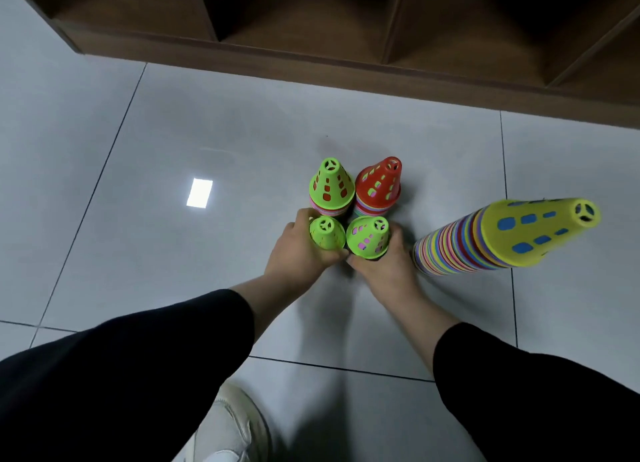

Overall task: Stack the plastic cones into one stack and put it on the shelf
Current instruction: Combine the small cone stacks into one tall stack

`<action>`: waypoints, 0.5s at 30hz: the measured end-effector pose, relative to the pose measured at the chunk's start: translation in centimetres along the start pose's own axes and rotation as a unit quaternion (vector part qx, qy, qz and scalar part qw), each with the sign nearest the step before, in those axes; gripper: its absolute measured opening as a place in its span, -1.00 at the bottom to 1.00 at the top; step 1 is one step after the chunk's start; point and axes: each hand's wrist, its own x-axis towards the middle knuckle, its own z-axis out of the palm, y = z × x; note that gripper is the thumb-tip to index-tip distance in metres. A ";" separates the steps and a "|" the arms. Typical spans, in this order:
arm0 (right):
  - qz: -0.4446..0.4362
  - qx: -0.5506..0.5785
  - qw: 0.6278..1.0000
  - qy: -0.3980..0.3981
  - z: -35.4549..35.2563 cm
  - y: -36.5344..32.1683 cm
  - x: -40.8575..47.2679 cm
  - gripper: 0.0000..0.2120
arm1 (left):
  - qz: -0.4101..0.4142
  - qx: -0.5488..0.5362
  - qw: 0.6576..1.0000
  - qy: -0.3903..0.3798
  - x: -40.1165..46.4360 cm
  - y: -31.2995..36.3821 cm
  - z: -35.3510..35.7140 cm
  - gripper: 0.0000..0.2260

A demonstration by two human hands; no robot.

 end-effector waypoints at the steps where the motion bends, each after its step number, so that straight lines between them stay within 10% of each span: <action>1: 0.000 0.005 1.000 0.010 0.3 -0.1 0.1 -0.17 | -0.002 -0.001 1.000 0.002 0.1 -0.1 0.2 -0.31; 15: -0.071 -0.086 0.989 0.099 1.1 -0.7 -1.5 -0.32 | 0.012 0.011 0.999 0.029 -0.8 -1.2 1.0 -0.38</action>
